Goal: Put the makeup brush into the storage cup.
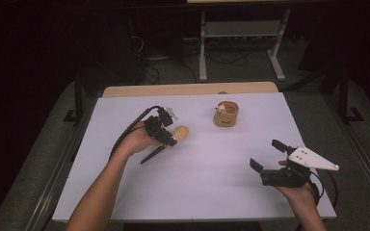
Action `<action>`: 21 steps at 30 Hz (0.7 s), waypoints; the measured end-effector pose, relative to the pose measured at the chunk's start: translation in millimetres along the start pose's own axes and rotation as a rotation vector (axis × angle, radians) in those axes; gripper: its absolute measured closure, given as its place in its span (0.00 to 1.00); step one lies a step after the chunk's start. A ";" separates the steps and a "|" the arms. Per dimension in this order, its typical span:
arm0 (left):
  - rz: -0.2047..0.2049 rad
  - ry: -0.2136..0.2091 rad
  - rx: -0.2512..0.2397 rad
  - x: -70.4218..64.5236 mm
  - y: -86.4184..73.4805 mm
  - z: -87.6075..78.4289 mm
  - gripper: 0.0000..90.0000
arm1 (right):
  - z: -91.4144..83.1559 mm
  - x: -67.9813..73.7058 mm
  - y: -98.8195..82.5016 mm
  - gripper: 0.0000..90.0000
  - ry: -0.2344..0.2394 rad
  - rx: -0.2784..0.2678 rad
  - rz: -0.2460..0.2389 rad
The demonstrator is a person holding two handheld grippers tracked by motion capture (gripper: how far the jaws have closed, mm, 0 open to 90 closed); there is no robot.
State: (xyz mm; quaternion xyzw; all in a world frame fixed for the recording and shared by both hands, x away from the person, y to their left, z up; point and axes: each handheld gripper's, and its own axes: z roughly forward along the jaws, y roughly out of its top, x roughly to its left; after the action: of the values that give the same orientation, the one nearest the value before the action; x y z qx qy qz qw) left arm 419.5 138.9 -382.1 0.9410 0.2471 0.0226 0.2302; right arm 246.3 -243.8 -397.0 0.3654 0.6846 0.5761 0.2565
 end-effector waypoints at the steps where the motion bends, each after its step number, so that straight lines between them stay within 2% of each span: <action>1: -0.001 0.001 -0.007 0.0 -0.4 -1.5 0.70 | -0.1 0.0 0.0 0.00 0.000 0.000 0.001; 7: 0.008 -0.020 -0.032 1.7 -3.3 -12.2 0.70 | -0.1 -0.1 0.2 0.00 -0.001 0.000 0.000; 8: -0.004 -0.022 -0.033 0.8 -4.0 -13.6 0.70 | 0.0 0.0 0.1 0.00 0.000 0.000 0.001; 10: -0.008 -0.019 -0.053 0.6 -5.7 -17.0 0.70 | 0.0 0.0 0.2 0.00 0.000 0.000 0.000; 11: -0.027 -0.022 -0.075 -0.3 -7.2 -19.0 0.70 | -0.1 0.0 0.2 0.00 0.000 -0.001 0.000; 19: -0.038 -0.030 -0.162 -1.8 -16.6 -36.1 0.70 | -0.3 0.0 0.4 0.00 -0.001 0.000 -0.001; 21: -0.058 -0.039 -0.194 -3.7 -19.2 -39.1 0.70 | -0.3 0.1 0.4 0.00 -0.001 0.001 -0.001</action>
State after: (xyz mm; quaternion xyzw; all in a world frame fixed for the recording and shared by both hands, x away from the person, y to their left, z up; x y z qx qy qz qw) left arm 401.4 168.4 -355.4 0.9071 0.2663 0.0216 0.3254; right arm 246.0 -243.8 -396.6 0.3654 0.6852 0.5752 0.2570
